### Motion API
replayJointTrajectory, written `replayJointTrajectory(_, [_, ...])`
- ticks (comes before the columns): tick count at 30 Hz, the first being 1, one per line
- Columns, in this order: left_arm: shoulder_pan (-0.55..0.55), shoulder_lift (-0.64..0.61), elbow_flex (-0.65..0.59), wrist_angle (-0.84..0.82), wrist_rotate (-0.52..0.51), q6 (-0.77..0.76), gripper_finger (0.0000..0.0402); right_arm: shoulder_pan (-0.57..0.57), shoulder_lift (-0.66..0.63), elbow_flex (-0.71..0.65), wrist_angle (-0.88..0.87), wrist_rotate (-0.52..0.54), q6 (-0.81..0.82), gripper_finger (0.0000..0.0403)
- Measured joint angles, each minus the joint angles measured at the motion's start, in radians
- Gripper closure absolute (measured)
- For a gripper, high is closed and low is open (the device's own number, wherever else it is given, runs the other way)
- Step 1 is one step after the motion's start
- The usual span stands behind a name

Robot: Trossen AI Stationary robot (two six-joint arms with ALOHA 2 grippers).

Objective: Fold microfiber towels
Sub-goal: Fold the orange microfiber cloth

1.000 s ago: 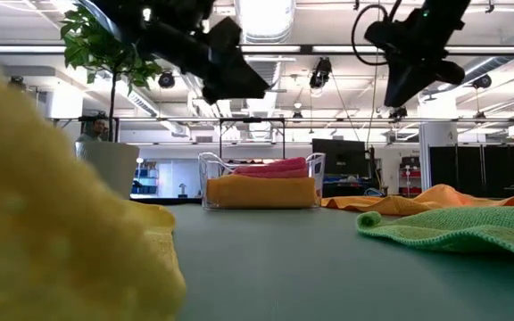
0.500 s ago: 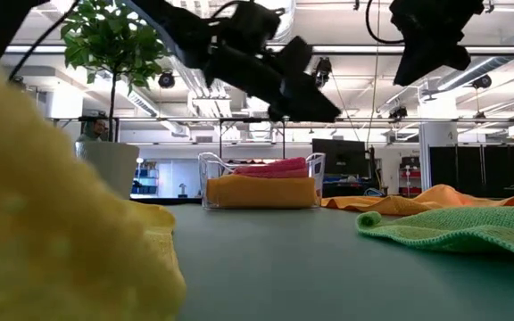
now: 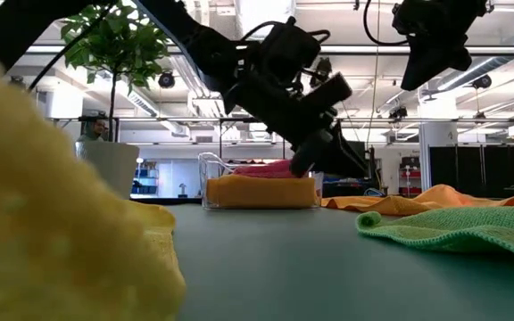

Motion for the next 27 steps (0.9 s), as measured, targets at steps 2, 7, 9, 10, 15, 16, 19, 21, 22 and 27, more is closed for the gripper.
replayJointTrajectory(2, [-0.006, 0.013, 0.004, 0.001, -0.017, 0.025, 0.0278, 0.0, 0.0, 0.0, 0.001, 0.0, 0.001, 0.0344])
replayJointTrajectory(7, [-0.015, 0.062, 0.005, 0.05, -0.017, 0.087, 0.0278, 0.0, 0.001, 0.0, 0.001, 0.0, 0.003, 0.0344])
replayJointTrajectory(9, [-0.017, 0.079, 0.015, 0.055, -0.017, 0.101, 0.0278, 0.0, 0.001, 0.0, 0.002, 0.0, 0.003, 0.0344])
replayJointTrajectory(10, [-0.017, 0.084, 0.021, 0.056, -0.017, 0.103, 0.0278, 0.0, 0.001, 0.0, 0.002, 0.0, 0.004, 0.0344])
replayJointTrajectory(15, [-0.017, 0.126, 0.061, 0.064, -0.017, 0.104, 0.0278, 0.0, 0.001, 0.0, 0.002, 0.0, 0.015, 0.0344])
replayJointTrajectory(16, [-0.017, 0.136, 0.068, 0.082, -0.017, 0.105, 0.0278, 0.0, 0.001, 0.0, 0.003, 0.0, 0.014, 0.0344])
replayJointTrajectory(19, [-0.017, 0.153, 0.085, 0.096, -0.017, 0.109, 0.0278, 0.0, 0.002, 0.0, 0.005, 0.0, 0.02, 0.0344])
replayJointTrajectory(21, [-0.017, 0.155, 0.085, 0.091, -0.023, 0.126, 0.0278, 0.0, 0.002, 0.0, 0.005, 0.0, 0.027, 0.0344])
replayJointTrajectory(22, [-0.017, 0.156, 0.085, 0.091, -0.025, 0.13, 0.0278, 0.0, 0.002, 0.0, 0.006, 0.0, 0.029, 0.0344])
replayJointTrajectory(27, [-0.017, 0.156, 0.085, 0.121, -0.017, 0.131, 0.0278, 0.0, 0.003, 0.0, 0.006, 0.0, 0.03, 0.0344])
